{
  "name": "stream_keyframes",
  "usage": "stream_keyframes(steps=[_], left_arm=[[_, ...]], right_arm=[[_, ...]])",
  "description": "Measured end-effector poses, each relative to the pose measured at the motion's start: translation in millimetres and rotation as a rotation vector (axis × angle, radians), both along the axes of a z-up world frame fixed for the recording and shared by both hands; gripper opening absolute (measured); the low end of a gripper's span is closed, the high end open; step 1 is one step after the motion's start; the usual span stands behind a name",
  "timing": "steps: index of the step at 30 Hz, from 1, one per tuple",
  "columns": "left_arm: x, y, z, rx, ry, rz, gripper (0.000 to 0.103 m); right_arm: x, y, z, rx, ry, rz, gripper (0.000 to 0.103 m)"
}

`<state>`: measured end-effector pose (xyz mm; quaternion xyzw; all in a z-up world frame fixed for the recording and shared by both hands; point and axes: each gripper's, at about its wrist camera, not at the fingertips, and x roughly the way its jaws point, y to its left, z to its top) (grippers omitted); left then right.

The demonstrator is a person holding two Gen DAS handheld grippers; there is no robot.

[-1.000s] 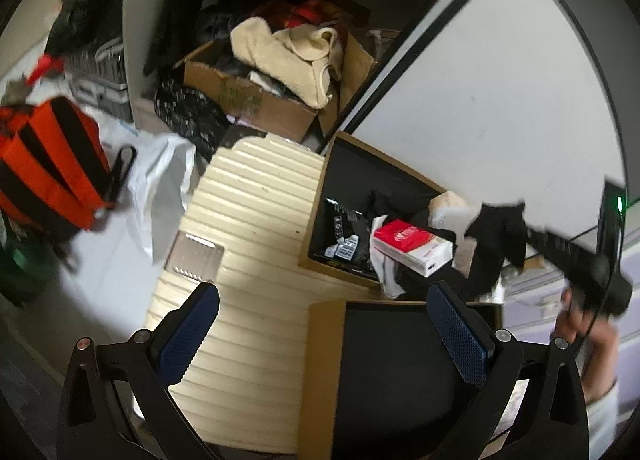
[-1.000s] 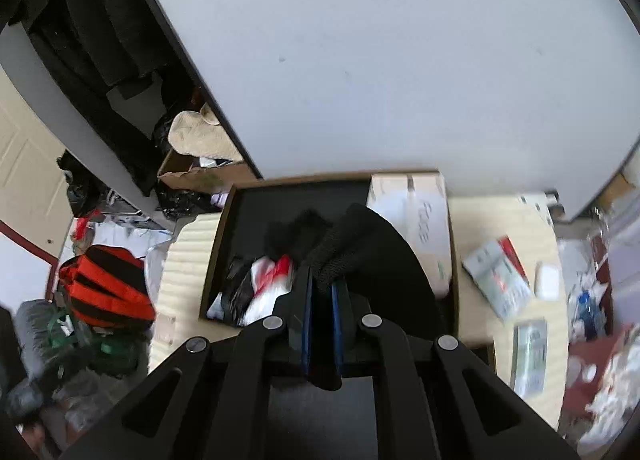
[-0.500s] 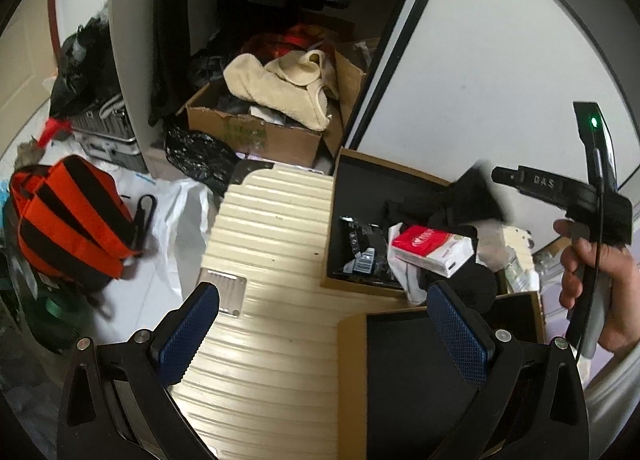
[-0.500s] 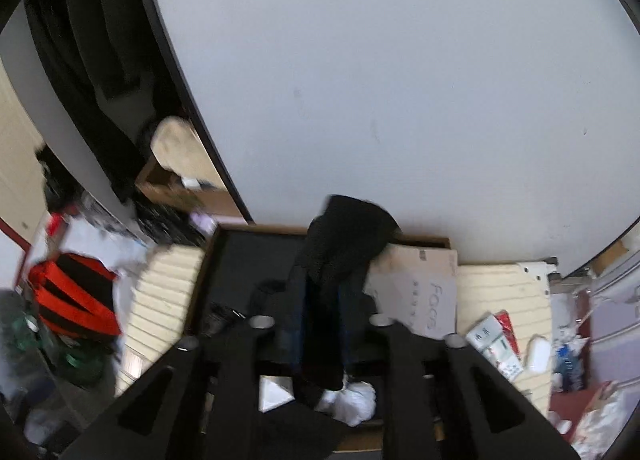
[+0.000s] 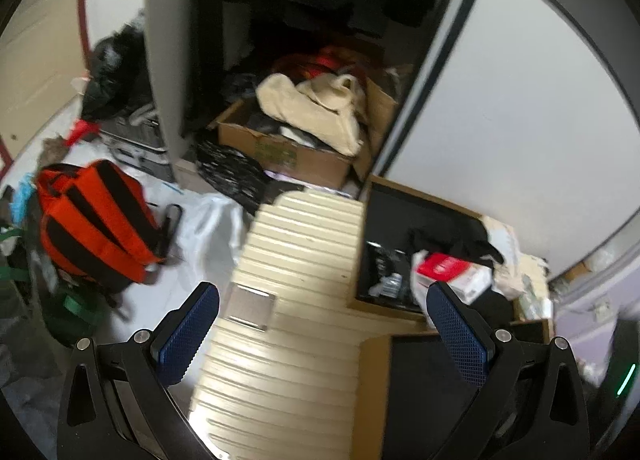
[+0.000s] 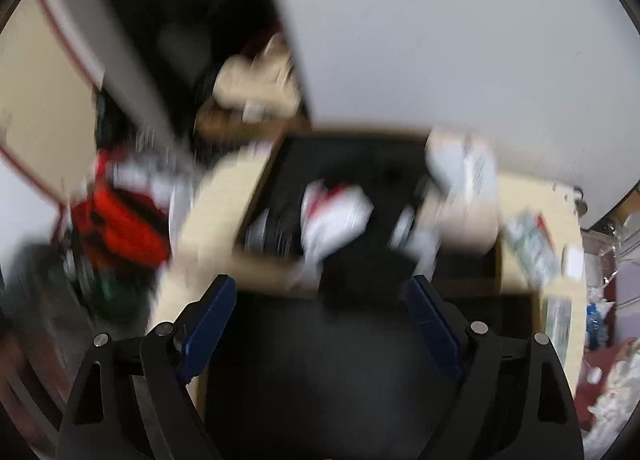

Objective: Organize soft objects

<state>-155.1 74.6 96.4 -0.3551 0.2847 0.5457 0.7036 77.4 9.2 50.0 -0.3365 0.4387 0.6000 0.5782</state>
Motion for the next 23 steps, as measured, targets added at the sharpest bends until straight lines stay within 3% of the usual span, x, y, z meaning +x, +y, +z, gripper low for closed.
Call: stream_keyframes(steps=[5, 10, 14, 20, 23], left_arm=[[-7.3, 0.0, 4.4, 0.019, 0.016, 0.027, 0.103], [-13.8, 2.6, 5.9, 0.018, -0.001, 0.042, 0.103], [-16.4, 4.6, 5.5, 0.004, -0.035, 0.041, 0.103], [-14.0, -1.7, 9.0, 0.036, -0.02, 0.042, 0.103], [-2.2, -8.7, 16.5, 0.089, -0.042, -0.05, 0.103]], right_arm=[[-57.5, -3.3, -54.7, -0.141, -0.132, 0.153, 0.086], [-70.3, 31.1, -88.8, -0.201, -0.177, 0.135, 0.086], [-65.9, 56.4, -89.2, -0.164, -0.089, 0.104, 0.086], [-64.7, 77.0, -79.0, -0.091, -0.047, 0.097, 0.086], [-61.0, 70.0, -69.1, -0.058, -0.043, 0.053, 0.086]])
